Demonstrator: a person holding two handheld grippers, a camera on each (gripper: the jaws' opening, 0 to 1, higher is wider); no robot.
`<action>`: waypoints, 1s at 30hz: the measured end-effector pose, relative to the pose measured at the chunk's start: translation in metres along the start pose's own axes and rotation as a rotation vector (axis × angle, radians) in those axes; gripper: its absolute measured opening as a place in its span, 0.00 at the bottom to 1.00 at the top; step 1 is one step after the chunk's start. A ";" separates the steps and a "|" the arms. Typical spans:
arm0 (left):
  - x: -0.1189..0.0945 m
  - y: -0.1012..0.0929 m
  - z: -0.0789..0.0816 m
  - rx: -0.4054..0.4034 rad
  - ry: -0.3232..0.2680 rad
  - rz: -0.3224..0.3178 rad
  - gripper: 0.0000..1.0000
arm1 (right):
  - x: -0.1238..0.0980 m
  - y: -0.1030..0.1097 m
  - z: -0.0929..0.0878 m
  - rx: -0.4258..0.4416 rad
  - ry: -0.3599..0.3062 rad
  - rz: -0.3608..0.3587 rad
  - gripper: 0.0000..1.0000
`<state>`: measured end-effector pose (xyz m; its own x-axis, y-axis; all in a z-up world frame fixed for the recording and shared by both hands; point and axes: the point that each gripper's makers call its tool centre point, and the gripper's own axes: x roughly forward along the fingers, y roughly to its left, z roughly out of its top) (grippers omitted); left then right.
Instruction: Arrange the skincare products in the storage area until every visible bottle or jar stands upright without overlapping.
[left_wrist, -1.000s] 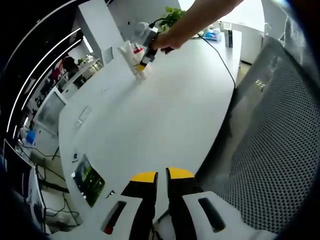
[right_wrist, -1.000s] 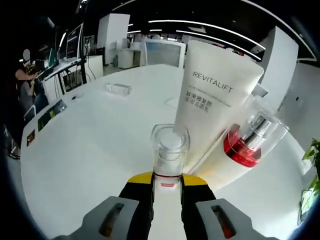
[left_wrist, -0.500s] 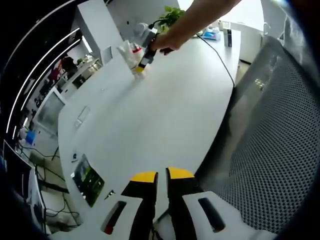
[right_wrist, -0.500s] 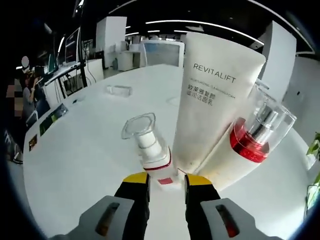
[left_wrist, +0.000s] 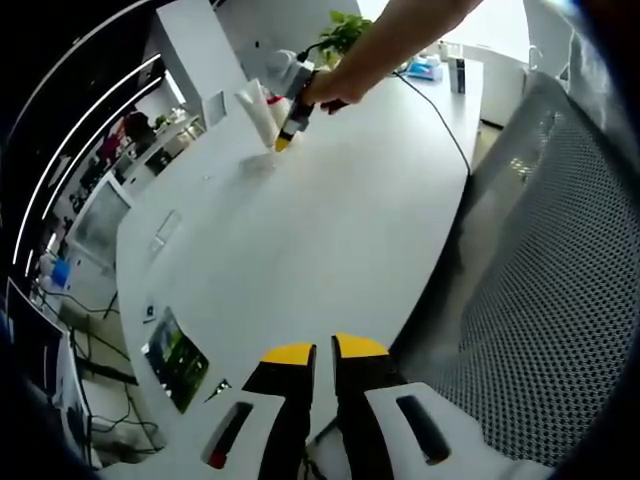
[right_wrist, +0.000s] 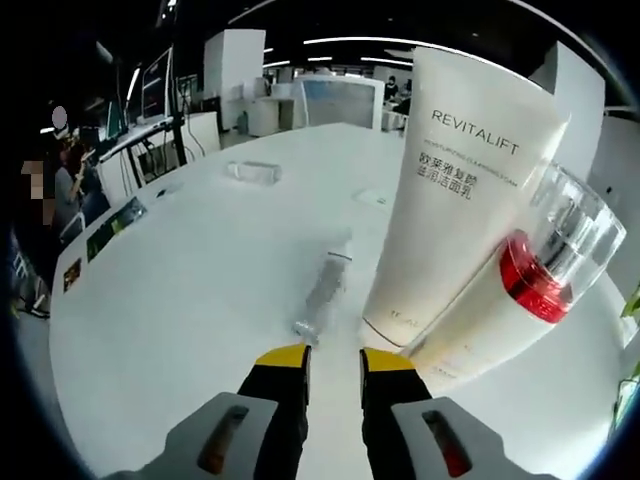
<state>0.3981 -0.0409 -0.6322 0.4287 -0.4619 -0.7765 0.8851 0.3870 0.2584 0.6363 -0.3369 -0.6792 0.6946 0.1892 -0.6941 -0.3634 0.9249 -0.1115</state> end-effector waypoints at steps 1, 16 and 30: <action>0.000 0.000 0.000 0.001 0.000 -0.001 0.06 | -0.001 0.001 0.001 0.000 -0.004 0.003 0.12; 0.001 -0.003 -0.002 0.014 0.014 -0.009 0.06 | 0.014 0.051 0.043 0.021 -0.077 0.105 0.18; 0.002 -0.002 -0.003 -0.007 0.015 -0.015 0.06 | 0.036 0.078 0.116 -0.513 0.151 0.289 0.23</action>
<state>0.3962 -0.0404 -0.6362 0.4128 -0.4554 -0.7888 0.8900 0.3859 0.2429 0.7048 -0.2195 -0.6304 0.4415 0.3255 -0.8361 -0.8028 0.5595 -0.2061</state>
